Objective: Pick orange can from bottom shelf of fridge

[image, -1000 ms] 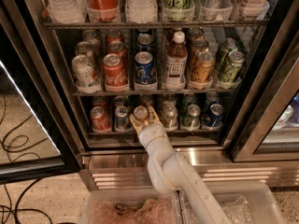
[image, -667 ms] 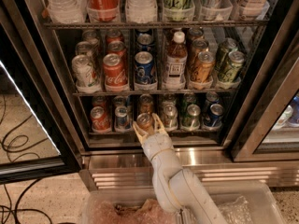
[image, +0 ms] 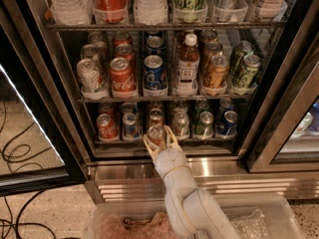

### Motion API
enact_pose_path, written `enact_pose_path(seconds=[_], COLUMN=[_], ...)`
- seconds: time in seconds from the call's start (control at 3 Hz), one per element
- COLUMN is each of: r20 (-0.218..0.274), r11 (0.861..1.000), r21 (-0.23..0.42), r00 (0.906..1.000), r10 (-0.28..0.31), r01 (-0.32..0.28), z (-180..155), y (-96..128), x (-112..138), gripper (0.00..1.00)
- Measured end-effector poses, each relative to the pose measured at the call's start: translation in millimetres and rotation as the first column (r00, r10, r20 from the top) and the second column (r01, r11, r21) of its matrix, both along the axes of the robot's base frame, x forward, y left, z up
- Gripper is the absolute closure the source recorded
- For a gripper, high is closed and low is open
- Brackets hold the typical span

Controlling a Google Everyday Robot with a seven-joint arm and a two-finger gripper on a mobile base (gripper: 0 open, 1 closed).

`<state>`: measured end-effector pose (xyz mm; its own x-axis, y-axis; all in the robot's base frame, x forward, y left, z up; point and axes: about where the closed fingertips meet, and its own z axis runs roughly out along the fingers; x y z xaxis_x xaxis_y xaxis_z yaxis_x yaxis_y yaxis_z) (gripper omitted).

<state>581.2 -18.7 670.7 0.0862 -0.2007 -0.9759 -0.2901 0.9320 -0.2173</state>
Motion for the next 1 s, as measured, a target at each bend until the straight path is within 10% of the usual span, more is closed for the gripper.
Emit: enact_pose_path(seconds=[1.0], r20=[-0.034], r11=[0.994], r21=[0.094], r00=[0.9977], r10=[-0.059], r01=[0.062], z=[-24], y=[-20], x=[-81], gripper=[1.0])
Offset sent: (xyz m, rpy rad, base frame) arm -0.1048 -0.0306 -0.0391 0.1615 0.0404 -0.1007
